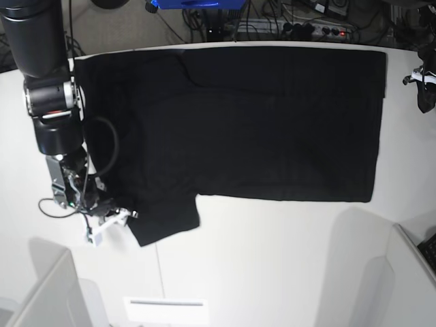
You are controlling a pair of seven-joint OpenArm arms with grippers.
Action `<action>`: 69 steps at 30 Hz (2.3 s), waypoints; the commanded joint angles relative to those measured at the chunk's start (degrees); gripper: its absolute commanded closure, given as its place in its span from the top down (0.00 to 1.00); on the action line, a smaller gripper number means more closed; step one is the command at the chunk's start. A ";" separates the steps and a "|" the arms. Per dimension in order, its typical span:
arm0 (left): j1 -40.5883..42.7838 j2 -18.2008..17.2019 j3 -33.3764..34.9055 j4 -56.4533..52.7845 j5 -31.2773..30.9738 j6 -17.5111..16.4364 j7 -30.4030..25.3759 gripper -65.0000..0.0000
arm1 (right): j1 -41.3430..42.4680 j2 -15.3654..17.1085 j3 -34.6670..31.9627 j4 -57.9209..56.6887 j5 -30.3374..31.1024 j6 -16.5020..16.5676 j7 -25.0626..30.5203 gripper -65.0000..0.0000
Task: Fold the T-shirt properly
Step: 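Release the corners and move the right gripper to the shirt's side edge, then move the left gripper to the opposite side edge near the hem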
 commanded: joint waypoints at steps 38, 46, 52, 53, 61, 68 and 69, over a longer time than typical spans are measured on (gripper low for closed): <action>-47.94 -10.66 23.46 -43.22 26.74 -0.21 -1.59 0.78 | 1.49 -0.45 0.18 0.61 -0.01 -0.06 -0.99 0.00; -58.93 -10.75 31.38 -57.99 30.17 -0.30 -4.93 0.78 | 1.58 -0.45 0.18 0.61 0.08 -0.06 -0.99 0.00; -63.59 -10.75 37.71 -67.57 30.17 1.64 -10.21 0.78 | 1.58 -0.45 0.18 0.61 0.08 0.02 -0.99 0.00; -63.94 -10.75 38.85 -69.06 30.17 3.04 -11.53 0.78 | 1.58 -0.45 0.18 0.61 0.08 0.02 -0.99 0.00; -64.65 -10.49 42.37 -72.40 30.17 4.54 -14.08 0.78 | 1.58 -0.36 0.18 0.61 0.08 0.02 -0.99 0.00; -64.21 -10.49 42.72 -72.67 30.17 4.63 -14.08 0.76 | 1.58 -0.36 0.18 0.61 0.08 0.02 -0.99 0.00; -64.21 -10.49 42.72 -72.67 30.17 4.63 -14.08 0.72 | 1.58 -0.36 0.18 0.61 0.08 0.11 -0.99 0.00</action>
